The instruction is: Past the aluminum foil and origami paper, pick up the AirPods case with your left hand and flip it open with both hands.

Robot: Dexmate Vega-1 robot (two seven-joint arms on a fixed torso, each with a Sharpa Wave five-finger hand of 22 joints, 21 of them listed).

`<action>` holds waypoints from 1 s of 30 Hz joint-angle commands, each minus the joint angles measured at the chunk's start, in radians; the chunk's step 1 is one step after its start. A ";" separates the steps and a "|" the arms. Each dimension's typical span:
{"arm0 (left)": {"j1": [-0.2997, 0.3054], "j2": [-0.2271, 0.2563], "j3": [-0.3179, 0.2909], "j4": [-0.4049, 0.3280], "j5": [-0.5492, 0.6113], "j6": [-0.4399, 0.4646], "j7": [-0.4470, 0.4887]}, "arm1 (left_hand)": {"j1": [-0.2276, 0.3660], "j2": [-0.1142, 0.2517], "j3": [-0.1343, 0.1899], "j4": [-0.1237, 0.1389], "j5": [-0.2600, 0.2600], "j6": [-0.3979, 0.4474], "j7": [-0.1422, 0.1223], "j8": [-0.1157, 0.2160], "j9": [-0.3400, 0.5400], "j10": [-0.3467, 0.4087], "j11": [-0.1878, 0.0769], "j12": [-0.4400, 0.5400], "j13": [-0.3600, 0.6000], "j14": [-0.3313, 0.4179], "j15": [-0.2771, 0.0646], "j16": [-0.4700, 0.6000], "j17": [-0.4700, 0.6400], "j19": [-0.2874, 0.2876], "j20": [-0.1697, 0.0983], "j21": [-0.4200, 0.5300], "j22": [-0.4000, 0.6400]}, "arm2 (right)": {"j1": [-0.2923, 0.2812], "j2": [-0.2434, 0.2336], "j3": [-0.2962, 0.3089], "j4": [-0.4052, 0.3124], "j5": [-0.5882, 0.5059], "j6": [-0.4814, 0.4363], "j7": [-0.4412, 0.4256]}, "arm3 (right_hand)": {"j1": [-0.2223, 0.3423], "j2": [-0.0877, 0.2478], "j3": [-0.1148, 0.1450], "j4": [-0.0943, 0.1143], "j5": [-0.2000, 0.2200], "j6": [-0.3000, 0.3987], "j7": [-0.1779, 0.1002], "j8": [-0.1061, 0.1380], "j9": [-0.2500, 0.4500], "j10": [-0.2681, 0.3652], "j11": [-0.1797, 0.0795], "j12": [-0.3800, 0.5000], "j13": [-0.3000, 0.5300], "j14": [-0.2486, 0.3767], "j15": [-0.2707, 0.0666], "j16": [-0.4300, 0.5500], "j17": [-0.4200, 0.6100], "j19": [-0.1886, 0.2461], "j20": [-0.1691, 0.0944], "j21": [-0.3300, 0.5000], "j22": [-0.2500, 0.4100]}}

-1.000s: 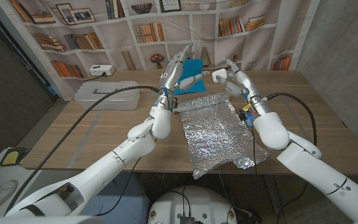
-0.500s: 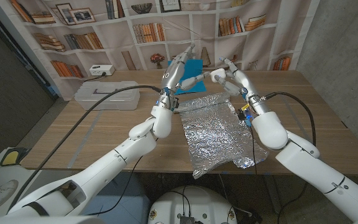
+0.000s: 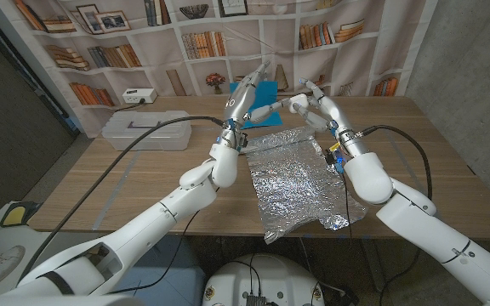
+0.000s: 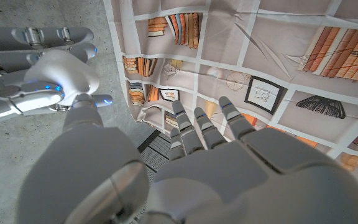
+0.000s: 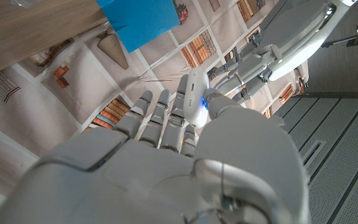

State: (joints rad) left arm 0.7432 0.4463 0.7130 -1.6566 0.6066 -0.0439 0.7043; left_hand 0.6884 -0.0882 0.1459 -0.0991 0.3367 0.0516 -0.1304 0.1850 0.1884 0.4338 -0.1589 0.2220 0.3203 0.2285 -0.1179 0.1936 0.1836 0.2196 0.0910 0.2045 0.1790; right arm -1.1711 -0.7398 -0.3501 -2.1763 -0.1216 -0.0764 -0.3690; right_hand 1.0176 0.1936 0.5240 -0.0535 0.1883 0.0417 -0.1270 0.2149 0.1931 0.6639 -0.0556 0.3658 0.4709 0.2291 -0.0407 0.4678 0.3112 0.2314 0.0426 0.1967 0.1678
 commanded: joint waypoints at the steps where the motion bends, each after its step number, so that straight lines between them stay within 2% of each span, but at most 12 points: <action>1: -0.014 -0.010 0.012 0.018 -0.002 -0.001 -0.005 | 0.008 0.005 -0.004 0.000 0.006 -0.008 -0.001 0.007 0.005 0.004 -0.003 0.006 0.001 -0.004 -0.002 0.000 0.006 0.004 -0.006 -0.003 0.003 | -0.003 -0.004 0.001 0.004 -0.009 0.026 0.002 | 0.006 0.008 -0.001 0.008 0.005 0.007 -0.006 0.003 0.003 0.145 -0.154 0.007 0.005 -0.002 -0.174 0.008 0.003 0.006 -0.005 0.000 0.002; 21: -0.004 -0.004 0.013 0.002 0.001 0.007 0.000 | 0.009 0.006 -0.011 0.002 0.014 -0.003 -0.003 0.011 0.004 0.006 -0.005 0.009 0.001 -0.004 -0.003 0.001 0.006 0.004 -0.005 -0.003 0.003 | -0.008 -0.005 0.000 -0.006 -0.017 0.056 0.026 | 0.006 0.009 0.000 0.011 0.005 0.015 -0.014 0.003 0.003 0.141 -0.154 0.006 0.011 -0.005 -0.178 0.007 0.003 0.005 -0.007 -0.001 0.002; 24: 0.000 -0.002 0.010 -0.003 -0.001 0.010 -0.002 | 0.009 0.007 -0.012 0.003 0.016 -0.004 -0.002 0.011 0.004 0.005 -0.003 0.009 0.001 -0.003 -0.004 0.001 0.006 0.004 -0.005 -0.003 0.003 | -0.011 -0.004 0.000 -0.009 -0.028 0.061 0.019 | 0.006 0.007 0.002 0.012 0.005 0.018 -0.014 0.003 0.003 0.141 -0.154 0.006 0.012 0.009 -0.170 0.011 0.001 0.011 -0.015 0.002 0.002; 30: 0.004 -0.002 0.008 -0.006 -0.002 0.008 0.003 | 0.009 0.007 -0.014 0.004 0.018 -0.003 -0.003 0.011 0.004 0.005 -0.004 0.009 0.001 -0.003 -0.005 0.001 0.006 0.004 -0.006 -0.003 0.003 | -0.010 -0.004 -0.006 -0.013 -0.053 0.061 0.018 | 0.006 0.005 0.001 0.012 0.004 0.024 -0.010 0.004 0.003 0.138 -0.154 0.005 0.015 0.015 -0.176 0.012 0.000 0.020 -0.029 0.004 0.003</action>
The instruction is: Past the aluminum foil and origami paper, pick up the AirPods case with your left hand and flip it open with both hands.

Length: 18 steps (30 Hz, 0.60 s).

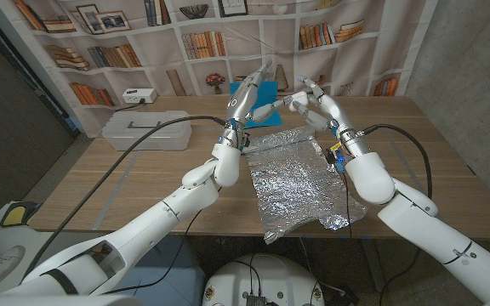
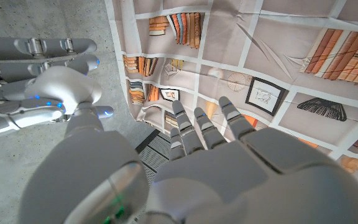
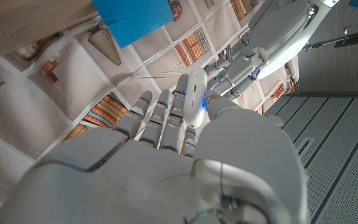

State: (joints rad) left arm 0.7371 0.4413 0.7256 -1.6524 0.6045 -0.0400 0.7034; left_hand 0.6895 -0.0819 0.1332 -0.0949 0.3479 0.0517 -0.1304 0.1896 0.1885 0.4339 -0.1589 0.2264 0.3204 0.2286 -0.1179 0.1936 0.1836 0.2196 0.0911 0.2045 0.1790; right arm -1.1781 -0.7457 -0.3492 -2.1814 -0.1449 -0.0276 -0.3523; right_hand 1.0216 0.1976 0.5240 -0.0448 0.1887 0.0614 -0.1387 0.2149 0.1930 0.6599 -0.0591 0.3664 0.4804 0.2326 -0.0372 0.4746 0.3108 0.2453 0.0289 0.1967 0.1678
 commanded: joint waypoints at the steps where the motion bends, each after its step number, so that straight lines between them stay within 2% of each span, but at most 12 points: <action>1: 0.011 0.003 -0.005 -0.009 -0.002 0.002 0.005 | 0.008 0.002 -0.001 0.000 0.008 -0.003 -0.003 0.007 0.004 0.005 -0.005 0.005 0.001 -0.002 -0.004 0.002 0.006 0.004 -0.006 -0.003 0.003 | -0.003 0.003 -0.008 -0.010 -0.037 0.006 -0.001 | 0.001 0.001 0.001 0.004 0.003 0.004 0.001 0.003 0.003 0.142 -0.151 0.004 0.005 0.012 -0.179 0.005 0.000 0.006 -0.017 0.004 0.003; 6: 0.013 0.006 -0.007 -0.010 -0.003 -0.001 0.004 | 0.007 0.003 -0.004 0.002 0.010 -0.003 -0.005 0.007 0.004 0.006 -0.004 0.006 0.001 -0.002 -0.005 0.002 0.006 0.004 -0.008 -0.003 0.003 | -0.007 0.006 -0.010 -0.010 -0.056 0.007 -0.011 | 0.000 0.001 0.001 0.004 0.002 -0.014 0.001 -0.005 0.003 0.142 -0.152 0.004 0.008 0.015 -0.181 0.005 -0.002 0.015 -0.026 0.007 0.003; 9: 0.015 0.006 -0.009 -0.009 -0.006 -0.004 0.005 | 0.006 0.004 -0.005 0.003 0.011 -0.003 -0.005 0.007 0.004 0.007 -0.006 0.006 0.001 -0.003 -0.005 0.002 0.006 0.004 -0.008 -0.003 0.003 | -0.007 0.005 -0.012 -0.009 -0.078 0.009 -0.017 | 0.003 0.001 0.001 0.001 0.000 -0.074 0.002 -0.029 0.002 0.143 -0.153 0.002 0.010 0.014 -0.181 0.003 -0.004 0.011 -0.020 0.004 0.003; 10: 0.015 0.006 -0.009 -0.009 -0.006 -0.004 0.007 | 0.006 0.004 -0.005 0.003 0.012 -0.003 -0.005 0.008 0.004 0.007 -0.005 0.007 0.001 -0.003 -0.005 0.002 0.006 0.005 -0.007 -0.003 0.003 | -0.006 -0.001 -0.012 -0.010 -0.083 0.011 -0.013 | 0.003 0.001 0.000 0.001 0.000 -0.090 -0.007 -0.034 0.002 0.145 -0.153 0.001 0.008 0.013 -0.181 0.003 -0.003 0.008 -0.016 0.002 0.003; 16: 0.017 0.008 -0.010 -0.008 -0.006 -0.007 0.007 | 0.005 0.005 -0.007 0.005 0.014 -0.004 -0.005 0.008 0.004 0.007 -0.003 0.007 0.001 -0.002 -0.004 0.002 0.006 0.005 -0.007 -0.003 0.003 | -0.002 -0.004 -0.018 -0.011 -0.110 0.014 -0.007 | 0.006 0.001 -0.001 -0.003 -0.001 -0.099 -0.024 -0.033 0.002 0.151 -0.153 0.000 0.005 0.006 -0.186 0.001 -0.003 -0.006 -0.006 -0.004 0.003; 18: 0.020 0.011 -0.011 -0.010 -0.006 -0.006 0.005 | 0.005 0.005 -0.008 0.005 0.014 -0.004 -0.005 0.008 0.004 0.007 -0.004 0.007 0.001 -0.003 -0.004 0.002 0.006 0.005 -0.008 -0.003 0.003 | 0.003 -0.015 -0.019 -0.007 -0.117 0.037 0.000 | 0.009 0.002 -0.002 -0.005 -0.001 -0.101 -0.038 -0.031 0.002 0.153 -0.153 0.000 0.007 0.004 -0.187 0.001 -0.003 -0.013 -0.005 -0.006 0.003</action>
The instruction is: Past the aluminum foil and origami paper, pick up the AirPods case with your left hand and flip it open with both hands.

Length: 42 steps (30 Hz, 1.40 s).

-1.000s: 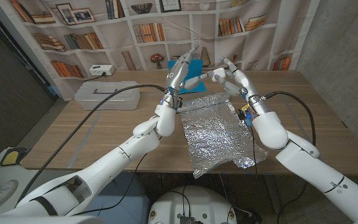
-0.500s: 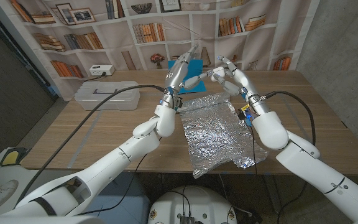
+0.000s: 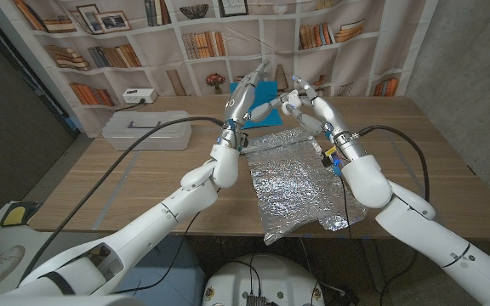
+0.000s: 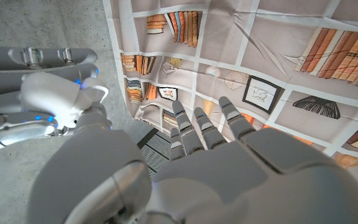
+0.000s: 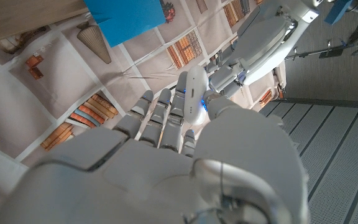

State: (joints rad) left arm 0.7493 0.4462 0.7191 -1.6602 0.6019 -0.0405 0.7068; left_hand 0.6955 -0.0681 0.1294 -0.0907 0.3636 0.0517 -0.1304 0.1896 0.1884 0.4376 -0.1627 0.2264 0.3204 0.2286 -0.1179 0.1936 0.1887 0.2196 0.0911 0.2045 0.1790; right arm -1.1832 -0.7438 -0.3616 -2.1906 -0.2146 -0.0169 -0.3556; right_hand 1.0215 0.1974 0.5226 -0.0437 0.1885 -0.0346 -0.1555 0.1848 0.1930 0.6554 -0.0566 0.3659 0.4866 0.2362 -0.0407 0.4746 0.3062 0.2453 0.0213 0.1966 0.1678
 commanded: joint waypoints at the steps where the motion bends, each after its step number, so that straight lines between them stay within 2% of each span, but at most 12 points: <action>1: 0.008 0.006 -0.005 -0.003 -0.004 -0.006 0.001 | -0.001 -0.008 -0.004 0.002 -0.001 -0.004 -0.005 0.008 0.004 0.003 -0.002 0.007 0.001 -0.003 -0.004 0.002 0.001 0.005 -0.007 -0.003 0.003 | 0.009 -0.020 -0.007 0.005 -0.057 0.038 0.002 | 0.010 0.002 0.000 -0.006 -0.001 -0.007 -0.026 -0.001 0.002 0.157 -0.155 0.001 0.001 -0.001 -0.183 0.001 0.002 -0.014 0.003 -0.006 0.003; 9: 0.012 0.012 -0.009 -0.007 -0.004 -0.007 0.000 | -0.002 -0.007 -0.008 0.004 0.002 -0.005 -0.004 0.008 0.004 0.002 -0.002 0.007 0.001 -0.002 -0.005 0.002 0.001 0.005 -0.007 -0.003 0.003 | 0.022 -0.038 -0.007 0.015 -0.076 0.088 0.035 | 0.015 0.004 -0.002 -0.009 -0.002 -0.009 -0.042 0.002 0.001 0.155 -0.154 -0.001 0.006 -0.011 -0.183 0.000 0.003 -0.029 0.004 -0.010 0.003; 16: 0.026 0.023 -0.019 -0.022 -0.007 0.001 -0.003 | -0.003 -0.006 -0.010 0.005 0.004 -0.003 -0.005 0.009 0.004 0.003 -0.004 0.008 0.001 -0.001 -0.006 0.002 0.001 0.006 -0.008 -0.002 0.003 | 0.026 -0.042 0.006 0.045 -0.038 0.159 0.060 | 0.015 0.006 -0.004 -0.007 -0.003 -0.005 -0.031 0.006 0.001 0.155 -0.155 -0.001 0.009 -0.012 -0.183 0.002 0.005 -0.032 0.005 -0.009 0.003; 23: 0.037 0.032 -0.028 -0.035 -0.012 0.007 -0.010 | -0.005 -0.005 -0.013 0.007 0.006 -0.004 -0.005 0.009 0.004 0.003 -0.004 0.008 0.001 -0.001 -0.005 0.002 0.001 0.007 -0.006 -0.002 0.003 | 0.017 -0.031 0.016 0.043 -0.028 0.152 0.071 | 0.015 0.008 -0.005 -0.005 -0.005 -0.001 -0.025 0.009 0.001 0.154 -0.154 -0.001 0.011 -0.009 -0.184 0.006 0.007 -0.035 0.002 -0.009 0.003; 30: 0.044 0.033 -0.028 -0.037 -0.010 0.005 -0.007 | -0.006 -0.004 -0.016 0.009 0.008 -0.001 -0.006 0.010 0.004 0.004 -0.002 0.009 0.000 -0.001 -0.007 0.003 0.001 0.007 -0.006 -0.002 0.003 | 0.016 0.006 0.024 0.081 0.060 0.168 0.079 | 0.019 0.012 -0.001 -0.003 -0.004 0.001 -0.025 0.010 0.001 0.157 -0.154 0.001 0.016 0.005 -0.187 0.013 0.010 -0.033 0.004 -0.007 0.002; 32: 0.047 0.034 -0.029 -0.039 -0.009 0.006 -0.007 | -0.006 -0.004 -0.017 0.010 0.008 -0.002 -0.006 0.009 0.004 0.004 -0.002 0.009 0.000 -0.001 -0.006 0.003 0.001 0.008 -0.007 -0.002 0.003 | 0.013 0.022 0.027 0.092 0.097 0.160 0.080 | 0.024 0.009 0.002 -0.005 -0.004 0.004 -0.026 0.012 0.001 0.178 -0.152 0.013 0.021 0.012 -0.188 0.016 0.011 -0.032 0.009 -0.005 0.002; 35: 0.051 0.034 -0.032 -0.042 -0.011 0.007 -0.004 | -0.007 -0.004 -0.018 0.010 0.009 -0.002 -0.006 0.010 0.004 0.003 -0.004 0.008 0.000 -0.001 -0.006 0.003 0.001 0.008 -0.007 -0.002 0.003 | 0.007 0.051 0.033 0.106 0.173 0.117 0.085 | 0.028 0.010 0.005 -0.006 -0.002 0.012 -0.026 0.015 0.001 0.189 -0.152 0.020 0.026 0.023 -0.188 0.021 0.013 -0.026 0.018 -0.003 0.002; 37: 0.054 0.035 -0.033 -0.045 -0.009 0.007 -0.001 | -0.007 -0.004 -0.018 0.011 0.010 -0.002 -0.006 0.009 0.004 0.002 -0.003 0.008 0.000 -0.001 -0.005 0.002 0.001 0.008 -0.007 -0.002 0.003 | 0.010 0.073 0.038 0.140 0.252 0.124 0.100 | 0.033 0.007 0.007 -0.008 0.000 0.024 -0.023 0.018 0.000 0.202 -0.142 0.029 0.032 0.038 -0.188 0.026 0.014 -0.015 0.027 0.001 0.002; 42: 0.063 0.040 -0.036 -0.057 -0.004 0.016 -0.003 | -0.008 -0.003 -0.020 0.012 0.011 -0.002 -0.007 0.010 0.004 0.001 -0.003 0.008 0.000 -0.002 -0.006 0.002 0.001 0.008 -0.007 -0.002 0.003 | 0.010 0.081 0.042 0.168 0.315 0.140 0.099 | 0.041 0.006 0.011 -0.013 0.003 0.036 -0.022 0.022 0.000 0.208 -0.139 0.039 0.040 0.056 -0.189 0.032 0.017 -0.008 0.033 0.003 0.002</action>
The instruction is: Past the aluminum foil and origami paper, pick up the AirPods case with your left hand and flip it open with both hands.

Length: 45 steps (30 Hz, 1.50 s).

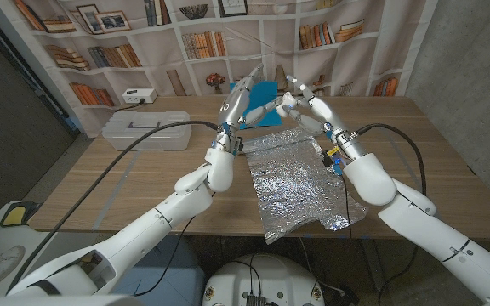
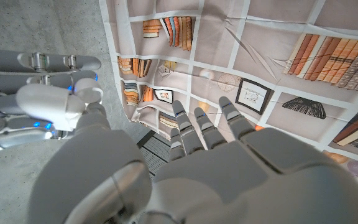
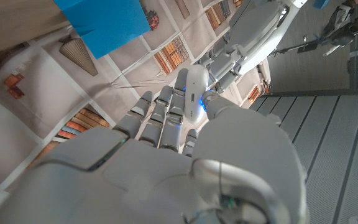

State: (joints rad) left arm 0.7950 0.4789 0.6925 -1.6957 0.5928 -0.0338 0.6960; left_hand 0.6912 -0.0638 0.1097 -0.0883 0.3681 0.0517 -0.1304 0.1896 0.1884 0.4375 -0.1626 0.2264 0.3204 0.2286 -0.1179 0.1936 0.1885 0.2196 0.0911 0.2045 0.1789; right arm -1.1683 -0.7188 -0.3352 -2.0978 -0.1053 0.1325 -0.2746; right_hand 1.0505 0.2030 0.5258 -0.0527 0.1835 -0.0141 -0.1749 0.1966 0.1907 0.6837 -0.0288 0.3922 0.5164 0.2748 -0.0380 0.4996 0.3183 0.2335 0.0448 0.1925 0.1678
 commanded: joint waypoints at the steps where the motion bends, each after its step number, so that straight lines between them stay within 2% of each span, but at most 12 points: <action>1: 0.019 0.007 -0.010 -0.022 0.005 0.010 0.009 | -0.004 -0.007 -0.001 0.009 0.006 -0.002 -0.006 0.010 0.004 0.001 -0.003 0.008 0.000 -0.003 -0.007 0.002 0.002 0.008 -0.007 -0.002 0.003 | -0.004 0.057 0.016 0.081 0.216 0.001 0.021 | 0.014 0.000 0.008 -0.006 0.009 0.019 -0.003 0.011 0.002 0.179 -0.166 0.013 0.012 0.019 -0.192 0.008 0.005 0.004 0.010 0.007 0.002; 11: 0.037 0.009 -0.018 -0.039 0.011 0.019 0.028 | -0.006 -0.006 -0.005 0.012 0.009 -0.004 -0.005 0.009 0.004 0.000 -0.003 0.007 -0.001 -0.004 -0.006 0.002 0.002 0.007 -0.007 -0.002 0.003 | 0.005 0.040 0.009 0.095 0.240 0.038 0.029 | 0.024 -0.001 0.009 -0.013 0.010 0.025 -0.003 0.010 0.002 0.179 -0.168 0.022 0.023 0.024 -0.192 0.009 0.009 0.001 0.007 0.004 0.003; 20: 0.077 0.018 -0.043 -0.060 0.004 0.010 0.075 | -0.011 -0.004 -0.011 0.017 0.012 -0.012 -0.009 0.006 0.004 -0.007 0.000 0.005 -0.003 -0.007 -0.008 0.001 0.002 0.006 -0.013 -0.003 0.004 | 0.002 0.046 0.011 0.111 0.297 0.073 0.039 | 0.029 0.000 0.008 -0.015 0.010 0.032 -0.005 0.011 0.003 0.173 -0.171 0.026 0.032 0.023 -0.191 0.009 0.012 -0.002 0.005 0.002 0.003; 29: 0.134 0.031 -0.084 -0.076 -0.025 -0.014 0.127 | -0.041 0.041 -0.011 0.048 0.012 -0.006 -0.020 0.009 0.004 0.000 0.006 0.007 -0.007 -0.006 -0.015 0.005 0.007 0.007 -0.026 -0.001 0.005 | -0.007 0.070 0.006 0.103 0.334 0.082 0.023 | 0.031 0.000 0.006 -0.015 0.009 0.038 -0.006 0.011 0.003 0.170 -0.171 0.030 0.039 0.023 -0.191 0.009 0.015 -0.003 0.004 0.002 0.003; 45: 0.190 0.060 -0.146 -0.062 -0.062 -0.107 0.187 | -0.052 0.054 -0.015 0.059 0.009 -0.013 -0.020 0.006 0.003 0.001 0.008 0.007 -0.010 -0.005 -0.013 0.004 0.006 0.009 -0.028 -0.001 0.005 | -0.003 0.104 -0.039 0.083 0.299 0.067 -0.019 | 0.034 0.000 0.005 -0.013 0.009 0.038 -0.004 0.009 0.003 0.167 -0.173 0.037 0.049 0.021 -0.190 0.007 0.018 -0.006 0.007 0.001 0.003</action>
State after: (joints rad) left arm 0.9528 0.5246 0.5829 -1.7691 0.5485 -0.0833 0.8393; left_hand 0.6365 -0.0187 0.0949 -0.0340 0.3784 0.0428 -0.1466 0.1896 0.1884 0.4339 -0.1589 0.2264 0.3104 0.2195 -0.1270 0.1936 0.1933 0.2304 0.0694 0.2045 0.1789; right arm -1.1729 -0.6336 -0.3490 -2.0031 0.2181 0.2079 -0.2651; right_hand 1.0746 0.2033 0.5268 -0.0647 0.1853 0.0197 -0.1766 0.2035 0.1909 0.6835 -0.0289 0.4222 0.5629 0.2935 -0.0408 0.5031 0.3321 0.2277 0.0504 0.1925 0.1678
